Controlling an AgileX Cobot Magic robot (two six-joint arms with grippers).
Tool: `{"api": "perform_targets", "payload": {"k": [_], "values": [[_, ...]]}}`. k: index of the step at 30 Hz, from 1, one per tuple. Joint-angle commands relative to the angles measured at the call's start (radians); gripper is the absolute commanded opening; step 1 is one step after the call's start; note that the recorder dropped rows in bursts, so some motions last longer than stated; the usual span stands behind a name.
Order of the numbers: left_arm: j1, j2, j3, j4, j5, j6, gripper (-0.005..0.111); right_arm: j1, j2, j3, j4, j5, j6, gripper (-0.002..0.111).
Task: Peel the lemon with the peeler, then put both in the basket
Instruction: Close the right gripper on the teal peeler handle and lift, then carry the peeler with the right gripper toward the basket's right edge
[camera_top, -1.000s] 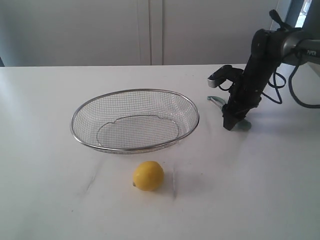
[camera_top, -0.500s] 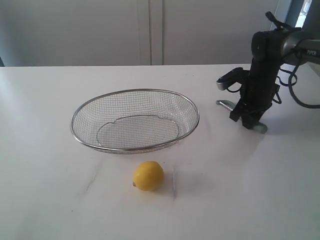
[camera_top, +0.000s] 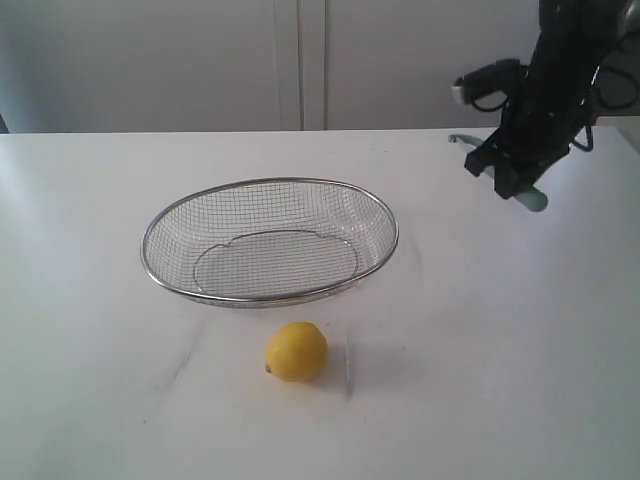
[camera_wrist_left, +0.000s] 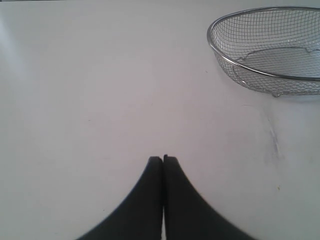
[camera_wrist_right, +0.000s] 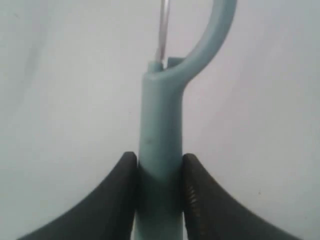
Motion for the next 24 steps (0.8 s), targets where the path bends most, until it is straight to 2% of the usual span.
{"api": "perform_targets", "payload": {"k": [1,5,9,12,14,18,24], "values": [[-0.003,-0.005,0.004,-0.010,-0.003,-0.005,0.000,0.000,-0.146,0.009,0.144,0.004,0.049,0.000],[-0.003,-0.005,0.004,-0.010,-0.003,-0.005,0.000,0.000,-0.285,0.121,0.304,0.004,-0.077,0.000],[-0.003,-0.005,0.004,-0.010,-0.003,-0.005,0.000,0.000,-0.388,0.255,0.331,0.004,-0.123,0.000],[-0.003,-0.005,0.004,-0.010,-0.003,-0.005,0.000,0.000,-0.458,0.375,0.334,0.004,-0.185,0.000],[-0.003,-0.005,0.004,-0.010,-0.003,-0.005,0.000,0.000,-0.529,0.522,0.430,0.004,-0.311,0.000],[-0.003,-0.005,0.004,-0.010,-0.003,-0.005,0.000,0.000,-0.547,0.641,0.612,0.004,-0.386,0.000],[-0.003,-0.005,0.004,-0.010,-0.003,-0.005,0.000,0.000,-0.547,0.729,0.616,-0.062,-0.411,0.000]]}}
